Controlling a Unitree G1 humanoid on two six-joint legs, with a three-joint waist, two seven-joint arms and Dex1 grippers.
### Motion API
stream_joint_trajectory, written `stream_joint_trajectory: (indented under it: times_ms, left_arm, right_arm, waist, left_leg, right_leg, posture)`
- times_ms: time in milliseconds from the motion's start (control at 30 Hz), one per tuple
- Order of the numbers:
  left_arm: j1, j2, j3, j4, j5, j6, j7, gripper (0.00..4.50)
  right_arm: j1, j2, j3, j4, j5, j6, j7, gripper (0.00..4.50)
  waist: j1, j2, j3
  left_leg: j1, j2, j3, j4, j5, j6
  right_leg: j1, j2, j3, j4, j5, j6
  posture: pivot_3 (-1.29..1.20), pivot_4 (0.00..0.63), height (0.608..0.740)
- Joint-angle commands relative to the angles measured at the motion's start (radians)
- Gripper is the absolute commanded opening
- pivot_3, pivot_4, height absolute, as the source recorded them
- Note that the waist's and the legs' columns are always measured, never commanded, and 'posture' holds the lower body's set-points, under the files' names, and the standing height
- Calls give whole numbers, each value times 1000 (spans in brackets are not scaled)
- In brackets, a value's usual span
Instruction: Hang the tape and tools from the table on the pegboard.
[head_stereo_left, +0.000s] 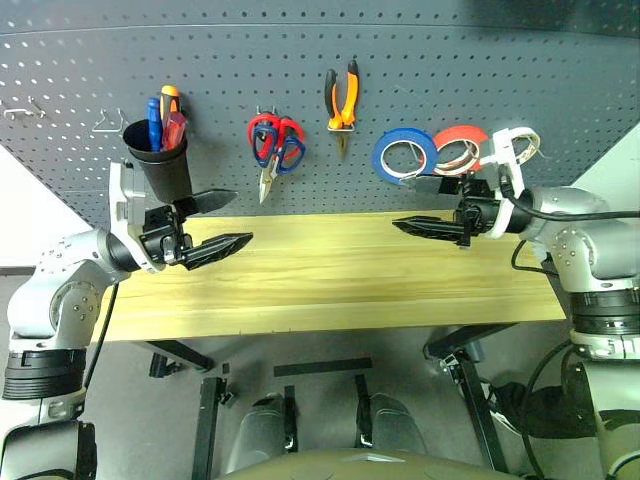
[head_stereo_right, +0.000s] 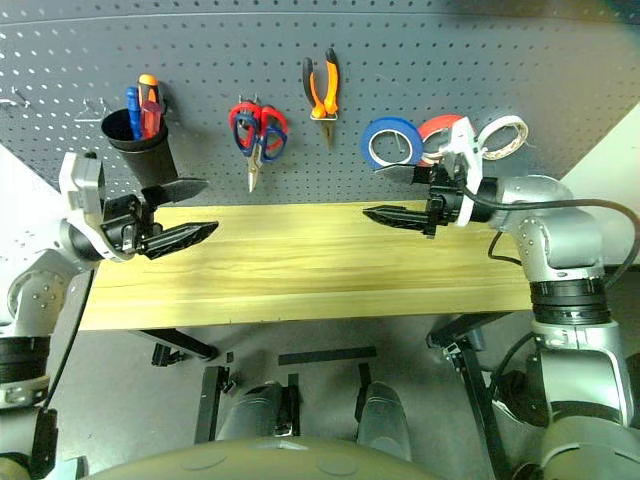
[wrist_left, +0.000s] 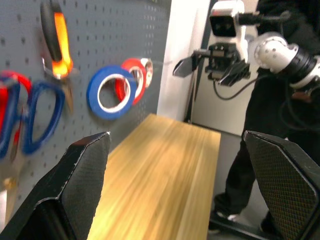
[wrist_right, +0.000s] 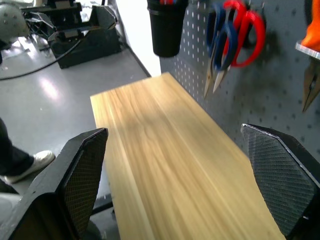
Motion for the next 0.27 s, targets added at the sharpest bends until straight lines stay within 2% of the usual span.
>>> stream_joint_trajectory:
  times_ms: [33,267]
  left_arm:
    - [27,-32,-7,43,72,-123,-51,4486]
    - [70,-104,-24,40,134,-203,-34,4486]
  right_arm:
    - [-25,21,12,15,-26,-54,4,4500]
    - [-67,35,15,54,-31,-70,23,4500]
  waist:
    - [-1,0,0]
    - [5,0,0]
  left_leg:
    - [0,0,1,0,0,0]
    - [0,0,0,0,0,0]
  right_leg:
    - [0,0,0,0,0,0]
    - [0,0,0,0,0,0]
  posture:
    - [29,120,740]
    - [39,130,740]
